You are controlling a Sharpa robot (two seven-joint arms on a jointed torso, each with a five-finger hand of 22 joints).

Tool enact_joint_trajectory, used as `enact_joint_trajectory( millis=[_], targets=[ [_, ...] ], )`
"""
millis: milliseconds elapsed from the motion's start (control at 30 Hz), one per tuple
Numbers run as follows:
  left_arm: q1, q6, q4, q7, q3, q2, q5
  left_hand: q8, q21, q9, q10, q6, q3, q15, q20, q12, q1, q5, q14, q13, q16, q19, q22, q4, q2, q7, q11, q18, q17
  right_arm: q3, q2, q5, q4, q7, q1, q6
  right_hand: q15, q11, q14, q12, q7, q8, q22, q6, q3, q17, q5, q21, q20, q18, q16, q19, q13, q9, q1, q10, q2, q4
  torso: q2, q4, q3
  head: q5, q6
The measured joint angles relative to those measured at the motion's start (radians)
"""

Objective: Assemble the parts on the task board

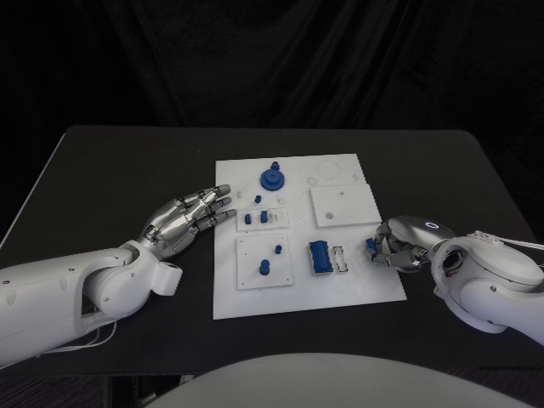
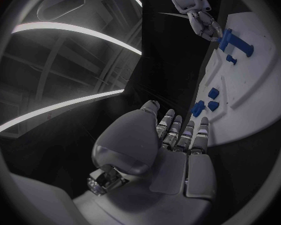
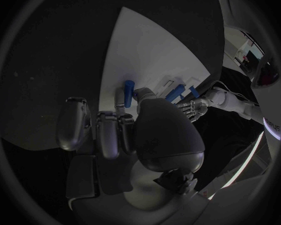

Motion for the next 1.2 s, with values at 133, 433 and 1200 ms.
enact_joint_trajectory(
  millis=[133,433,1200],
  targets=[
    [0.0,0.0,0.0,0.0,0.0,0.0,0.0,0.0,0.0,0.0,0.0,0.0,0.0,0.0,0.0,0.0,0.0,0.004,0.0,0.0,0.0,0.0,0.0,0.0,0.0,0.0,0.0,0.0,0.0,-0.004,-0.008,0.055,0.018,0.037,-0.004,-0.033,0.0,0.0,0.0,0.0,0.0,0.006,0.0,0.0,0.047,0.0,0.021,0.008,0.0,0.0,0.001,0.0,0.0,-0.016,-0.017,0.0,-0.017,-0.013,0.0,0.0002,0.0002,0.0,0.0],
    [0.0,-0.001,-0.002,0.0,0.0,0.001,0.0,0.0,0.0,0.0,0.0,0.0,0.0,0.0,0.0,0.0,0.0,0.004,0.0,0.0,0.0,0.0,0.0,0.0,0.0,0.0,0.0,0.0,0.0,-0.003,-0.013,0.245,0.066,0.118,-0.005,-0.096,0.0,0.0,0.0,0.0,0.0,0.015,0.0,0.0,0.083,0.0,0.0,0.027,0.0,0.0,0.012,0.0,0.0,-0.003,-0.038,0.0,-0.036,-0.015,0.0,0.0007,0.0003,-0.002,0.0],
    [0.0,-0.001,-0.009,0.0,0.0,0.013,-0.001,0.0,0.0,0.0,0.0,0.0,0.005,0.0,0.0,0.0,0.0,0.004,0.0,0.0,0.0,0.0,-0.002,0.0,0.0,0.0,0.0,0.0,0.0,-0.003,0.038,0.388,0.04,0.151,-0.005,-0.09,0.0,0.0,0.0,0.0,-0.006,0.02,0.0,0.007,0.153,0.0,-0.186,0.027,-0.004,0.0,0.012,0.004,0.0,-0.004,-0.115,0.0,-0.022,-0.037,-0.001,0.0008,-0.0011,-0.005,0.0]
  ],
)
